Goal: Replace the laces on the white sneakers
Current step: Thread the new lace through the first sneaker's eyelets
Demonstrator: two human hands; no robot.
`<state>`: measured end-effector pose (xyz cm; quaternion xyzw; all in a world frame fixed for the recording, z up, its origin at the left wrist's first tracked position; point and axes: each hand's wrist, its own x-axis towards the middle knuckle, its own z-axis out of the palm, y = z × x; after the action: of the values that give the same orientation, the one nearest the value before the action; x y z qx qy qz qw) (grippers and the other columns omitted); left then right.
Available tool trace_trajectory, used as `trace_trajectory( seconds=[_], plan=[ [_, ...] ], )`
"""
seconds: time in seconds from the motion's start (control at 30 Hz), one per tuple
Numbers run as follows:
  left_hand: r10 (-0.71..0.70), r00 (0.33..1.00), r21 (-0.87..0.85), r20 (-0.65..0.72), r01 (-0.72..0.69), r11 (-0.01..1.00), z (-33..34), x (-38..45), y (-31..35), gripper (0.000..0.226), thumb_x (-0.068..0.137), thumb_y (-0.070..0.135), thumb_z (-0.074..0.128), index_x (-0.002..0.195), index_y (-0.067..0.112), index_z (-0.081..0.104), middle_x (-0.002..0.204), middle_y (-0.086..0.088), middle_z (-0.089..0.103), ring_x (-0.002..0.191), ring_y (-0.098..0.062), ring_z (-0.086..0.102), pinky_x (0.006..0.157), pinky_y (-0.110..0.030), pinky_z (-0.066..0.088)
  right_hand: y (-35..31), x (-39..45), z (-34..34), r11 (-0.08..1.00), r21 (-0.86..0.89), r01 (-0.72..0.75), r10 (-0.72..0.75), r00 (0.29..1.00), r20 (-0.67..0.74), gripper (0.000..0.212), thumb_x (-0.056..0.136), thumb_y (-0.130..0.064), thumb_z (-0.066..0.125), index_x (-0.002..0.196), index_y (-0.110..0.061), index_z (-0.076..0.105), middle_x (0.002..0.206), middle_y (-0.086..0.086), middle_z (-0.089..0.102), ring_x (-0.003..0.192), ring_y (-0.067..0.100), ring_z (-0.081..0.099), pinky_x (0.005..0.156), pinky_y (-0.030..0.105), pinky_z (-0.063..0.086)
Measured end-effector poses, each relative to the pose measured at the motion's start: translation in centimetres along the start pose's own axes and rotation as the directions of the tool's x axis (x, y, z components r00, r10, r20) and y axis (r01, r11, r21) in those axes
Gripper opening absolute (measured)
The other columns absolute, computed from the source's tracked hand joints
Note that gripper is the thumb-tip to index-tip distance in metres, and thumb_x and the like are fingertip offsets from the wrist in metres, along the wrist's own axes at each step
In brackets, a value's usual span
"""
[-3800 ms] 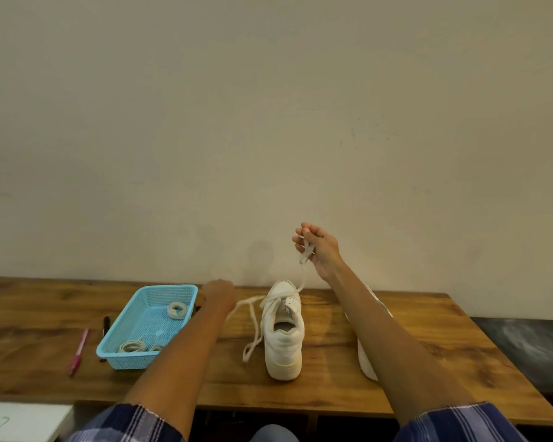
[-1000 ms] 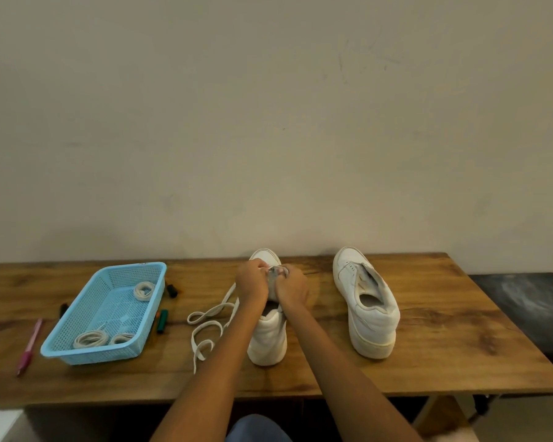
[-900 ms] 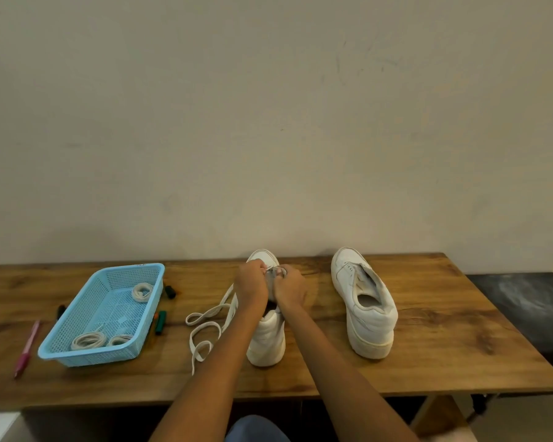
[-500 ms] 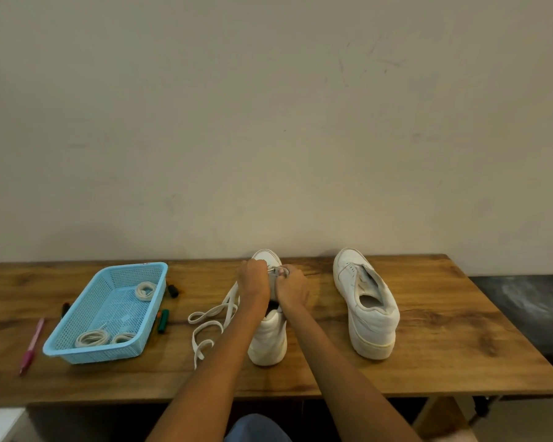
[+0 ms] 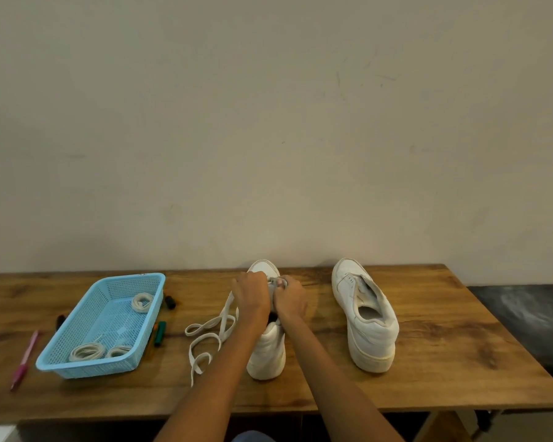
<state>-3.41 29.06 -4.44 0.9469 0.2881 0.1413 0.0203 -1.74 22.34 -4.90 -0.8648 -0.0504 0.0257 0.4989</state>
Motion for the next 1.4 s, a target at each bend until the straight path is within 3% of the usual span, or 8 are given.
trace_trajectory(
  seconds=[0.17,0.47,0.77,0.97,1.07,1.2,1.3,1.4],
  plan=[
    [-0.038,0.999,-0.047,-0.010,0.037,0.998,-0.1,-0.1,0.0,0.022,0.098,0.016,0.043,0.110,0.015,0.062,0.111,-0.002,0.065,0.106,-0.017,0.057,0.087,-0.026,0.041,-0.1,0.0,-0.2,1.000,0.003,-0.006,0.005,1.000,0.003,0.029,0.099,-0.019,0.043,0.121,-0.012,0.061,0.122,0.007,0.062,0.108,0.021,0.056,0.082,0.025,0.043],
    [-0.060,0.998,-0.305,0.025,0.065,0.950,0.0,0.2,-0.6,0.024,0.096,0.016,0.046,0.100,0.012,0.069,0.099,-0.006,0.068,0.091,-0.020,0.061,0.070,-0.026,0.042,0.0,0.1,-0.3,1.000,-0.013,-0.006,0.006,1.000,-0.012,0.031,0.099,-0.020,0.043,0.123,-0.012,0.061,0.123,0.008,0.062,0.110,0.022,0.057,0.080,0.024,0.041],
    [-0.057,0.998,-0.314,0.035,0.065,0.947,0.0,-0.2,-0.2,0.023,0.095,0.020,0.047,0.090,0.015,0.069,0.092,-0.004,0.069,0.084,-0.018,0.061,0.063,-0.025,0.036,0.0,0.0,-0.2,0.999,-0.024,0.034,-0.034,0.999,-0.010,0.027,0.098,-0.019,0.045,0.112,-0.013,0.066,0.114,0.005,0.066,0.101,0.019,0.059,0.076,0.023,0.041],
    [-0.068,0.997,-0.387,0.047,0.081,0.919,0.2,0.2,-0.1,0.024,0.098,0.021,0.044,0.093,0.012,0.066,0.091,-0.005,0.068,0.078,-0.016,0.059,0.068,-0.025,0.044,0.3,0.2,0.1,0.995,-0.070,0.074,-0.075,0.997,-0.008,0.027,0.098,-0.024,0.044,0.111,-0.015,0.067,0.110,0.003,0.066,0.097,0.016,0.060,0.075,0.022,0.044],
    [-0.105,0.992,-0.513,0.071,0.126,0.849,0.3,0.0,-0.1,0.021,0.098,0.024,0.045,0.096,0.012,0.063,0.091,-0.005,0.067,0.080,-0.015,0.061,0.073,-0.025,0.048,0.5,0.3,0.2,0.993,-0.026,0.119,-0.118,0.992,0.042,0.035,0.097,-0.040,0.043,0.101,-0.015,0.068,0.100,0.002,0.068,0.087,0.013,0.059,0.075,0.026,0.048],
    [-0.095,0.995,-0.701,-0.021,0.053,0.712,1.3,-0.4,-0.3,0.018,0.098,0.025,0.042,0.108,0.019,0.055,0.098,-0.014,0.065,0.083,-0.024,0.060,0.076,-0.033,0.048,0.3,1.3,-0.6,0.991,0.132,-0.019,-0.007,0.980,0.197,0.057,0.092,-0.062,0.036,0.095,-0.014,0.067,0.090,0.000,0.067,0.083,0.012,0.061,0.069,0.020,0.046],
    [-0.059,0.998,-0.664,-0.013,0.036,0.747,2.5,0.3,-0.8,0.025,0.094,0.011,0.046,0.118,0.019,0.049,0.098,-0.014,0.065,0.089,-0.031,0.062,0.081,-0.041,0.051,-0.2,2.6,-1.4,0.931,0.293,-0.219,0.127,0.945,0.301,0.045,0.094,-0.051,0.046,0.085,-0.012,0.067,0.082,0.002,0.067,0.073,0.012,0.062,0.059,0.018,0.046],
    [-0.100,0.995,-0.668,-0.007,0.070,0.741,2.6,0.9,-0.4,0.025,0.094,0.012,0.046,0.118,0.020,0.048,0.102,-0.012,0.065,0.093,-0.030,0.061,0.087,-0.042,0.050,-0.5,3.7,-1.1,0.941,0.216,-0.260,0.180,0.926,0.332,0.024,0.089,-0.032,0.064,0.093,-0.009,0.068,0.088,0.006,0.069,0.075,0.015,0.065,0.062,0.022,0.054]
  ],
)
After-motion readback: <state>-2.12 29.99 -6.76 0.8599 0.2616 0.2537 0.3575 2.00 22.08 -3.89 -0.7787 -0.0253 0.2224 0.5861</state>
